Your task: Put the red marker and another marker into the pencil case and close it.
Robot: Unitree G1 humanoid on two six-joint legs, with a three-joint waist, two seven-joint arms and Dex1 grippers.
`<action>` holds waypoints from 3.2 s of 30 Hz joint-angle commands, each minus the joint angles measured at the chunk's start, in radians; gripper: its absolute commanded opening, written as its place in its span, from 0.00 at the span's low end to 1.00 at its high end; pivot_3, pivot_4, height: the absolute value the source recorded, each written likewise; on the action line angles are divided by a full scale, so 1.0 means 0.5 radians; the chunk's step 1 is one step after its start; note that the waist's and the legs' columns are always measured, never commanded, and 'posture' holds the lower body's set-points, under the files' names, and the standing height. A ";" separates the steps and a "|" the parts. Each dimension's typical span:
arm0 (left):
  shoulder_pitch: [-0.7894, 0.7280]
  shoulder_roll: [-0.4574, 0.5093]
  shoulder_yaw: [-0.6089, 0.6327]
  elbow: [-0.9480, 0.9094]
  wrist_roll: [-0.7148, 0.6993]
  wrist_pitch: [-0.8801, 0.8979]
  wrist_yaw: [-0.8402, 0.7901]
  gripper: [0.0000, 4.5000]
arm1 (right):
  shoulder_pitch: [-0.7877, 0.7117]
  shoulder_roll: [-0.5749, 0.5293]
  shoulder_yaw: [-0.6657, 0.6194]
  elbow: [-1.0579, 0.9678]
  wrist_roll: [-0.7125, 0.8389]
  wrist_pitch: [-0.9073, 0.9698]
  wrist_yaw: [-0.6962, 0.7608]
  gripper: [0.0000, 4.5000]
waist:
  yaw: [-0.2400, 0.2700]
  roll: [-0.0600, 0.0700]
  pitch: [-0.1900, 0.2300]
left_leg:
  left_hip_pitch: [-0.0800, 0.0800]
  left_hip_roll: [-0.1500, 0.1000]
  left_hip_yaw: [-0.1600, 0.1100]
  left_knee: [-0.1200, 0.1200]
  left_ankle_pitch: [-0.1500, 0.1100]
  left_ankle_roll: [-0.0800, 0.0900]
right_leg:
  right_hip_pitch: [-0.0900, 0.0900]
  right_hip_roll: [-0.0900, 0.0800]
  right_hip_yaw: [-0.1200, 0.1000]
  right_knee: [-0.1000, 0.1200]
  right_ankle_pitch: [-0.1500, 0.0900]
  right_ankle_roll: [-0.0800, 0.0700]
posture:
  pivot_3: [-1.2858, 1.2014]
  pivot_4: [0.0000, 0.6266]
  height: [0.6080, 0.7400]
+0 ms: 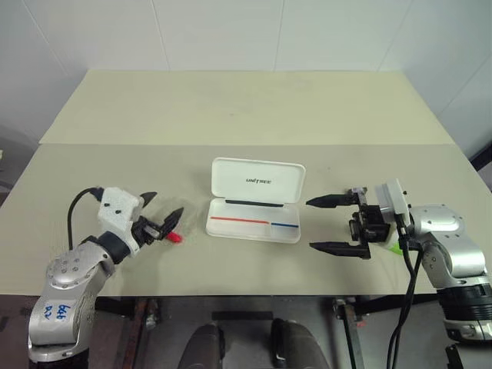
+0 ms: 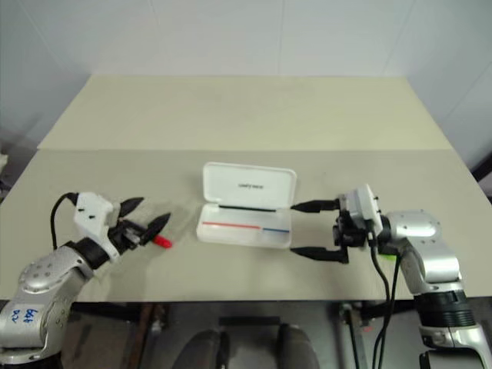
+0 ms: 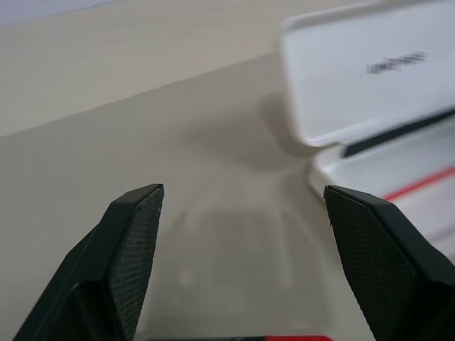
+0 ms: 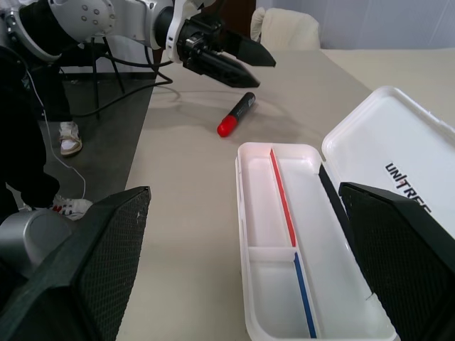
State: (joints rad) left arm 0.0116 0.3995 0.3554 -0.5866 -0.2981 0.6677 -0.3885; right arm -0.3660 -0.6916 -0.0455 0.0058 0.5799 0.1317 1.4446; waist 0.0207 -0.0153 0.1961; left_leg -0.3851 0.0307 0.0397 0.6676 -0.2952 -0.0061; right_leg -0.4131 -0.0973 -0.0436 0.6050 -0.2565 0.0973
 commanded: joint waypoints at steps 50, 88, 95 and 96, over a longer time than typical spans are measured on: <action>-0.860 -0.954 0.506 -0.602 0.331 1.893 1.011 0.91 | -0.100 0.028 0.022 -0.020 0.030 0.070 0.129 1.00 | 0.005 -0.003 0.001 | -0.003 -0.007 0.000 0.001 -0.001 -0.006 | 0.002 0.006 -0.003 -0.005 0.000 -0.001 | 0.52 0.24 1.00; -0.907 -1.000 0.314 -0.235 0.694 1.893 1.109 0.15 | -0.131 0.063 0.014 -0.105 0.057 0.118 0.052 1.00 | 0.003 -0.004 0.002 | -0.002 -0.005 0.000 -0.001 -0.002 -0.008 | 0.001 0.006 -0.004 -0.006 0.000 -0.001 | 0.52 0.24 1.00; -0.967 -0.795 0.377 -0.225 0.633 1.859 0.942 0.15 | -0.118 0.058 0.002 -0.114 0.059 0.121 0.041 1.00 | -0.005 -0.005 0.002 | 0.000 -0.005 0.000 0.000 0.002 -0.012 | 0.001 0.007 -0.004 -0.001 0.001 -0.004 | 0.52 0.24 1.00; -0.976 -0.777 0.393 -0.220 0.624 1.830 0.921 0.15 | -0.116 0.057 0.000 -0.113 0.059 0.122 0.040 1.00 | -0.010 -0.005 0.002 | 0.000 -0.004 0.000 0.000 0.003 -0.013 | 0.001 0.008 -0.004 -0.001 0.002 -0.005 | 0.52 0.24 1.00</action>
State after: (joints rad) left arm -0.4593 -0.0049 0.5407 -0.6875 0.0248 1.6121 0.0937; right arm -0.4200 -0.6618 -0.0244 -0.0149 0.5901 0.1961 1.4687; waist 0.0160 -0.0177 0.1972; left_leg -0.3851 0.0292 0.0395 0.6672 -0.2937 -0.0125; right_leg -0.4128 -0.0930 -0.0457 0.6043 -0.2558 0.0943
